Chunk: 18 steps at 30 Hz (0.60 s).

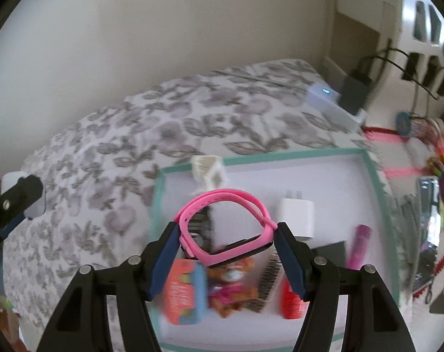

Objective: Organize rigid objects
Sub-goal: 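Carry the earbud case and pink band into the tray and open both grippers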

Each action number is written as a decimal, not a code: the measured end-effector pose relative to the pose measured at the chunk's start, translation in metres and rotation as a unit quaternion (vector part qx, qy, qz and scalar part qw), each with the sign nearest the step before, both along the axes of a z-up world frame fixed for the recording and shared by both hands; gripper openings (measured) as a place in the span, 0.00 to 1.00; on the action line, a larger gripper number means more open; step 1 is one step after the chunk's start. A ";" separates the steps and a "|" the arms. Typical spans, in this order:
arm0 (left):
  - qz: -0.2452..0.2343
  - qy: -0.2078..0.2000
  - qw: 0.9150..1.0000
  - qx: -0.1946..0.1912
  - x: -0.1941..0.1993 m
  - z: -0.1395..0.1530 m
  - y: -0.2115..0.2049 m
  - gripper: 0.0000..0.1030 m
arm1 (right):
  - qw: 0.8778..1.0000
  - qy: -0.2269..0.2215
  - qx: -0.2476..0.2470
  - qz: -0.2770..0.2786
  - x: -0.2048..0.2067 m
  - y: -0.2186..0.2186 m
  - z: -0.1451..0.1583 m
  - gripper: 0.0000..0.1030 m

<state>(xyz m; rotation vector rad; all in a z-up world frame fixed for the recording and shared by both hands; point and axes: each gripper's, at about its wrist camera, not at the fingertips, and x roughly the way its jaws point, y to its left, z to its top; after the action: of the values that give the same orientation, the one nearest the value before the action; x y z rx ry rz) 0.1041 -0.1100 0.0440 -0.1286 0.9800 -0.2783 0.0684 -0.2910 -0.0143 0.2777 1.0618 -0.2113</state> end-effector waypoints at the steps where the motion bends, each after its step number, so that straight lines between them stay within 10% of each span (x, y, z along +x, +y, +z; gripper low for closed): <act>1: -0.008 0.004 1.000 -0.001 -0.002 -0.003 -0.007 0.63 | 1.000 0.005 -0.003 -0.005 -0.001 -0.006 -0.003 0.66; 18: -0.093 0.089 0.992 -0.011 -0.018 -0.060 -0.084 0.63 | 0.995 0.054 0.009 -0.081 -0.016 -0.070 -0.036 0.67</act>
<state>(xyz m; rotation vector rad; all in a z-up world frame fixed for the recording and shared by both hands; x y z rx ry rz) 0.0863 -0.1936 -0.0164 -0.0827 1.1680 -0.4552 0.0520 -0.3610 -0.0507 0.3727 1.1489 -0.3661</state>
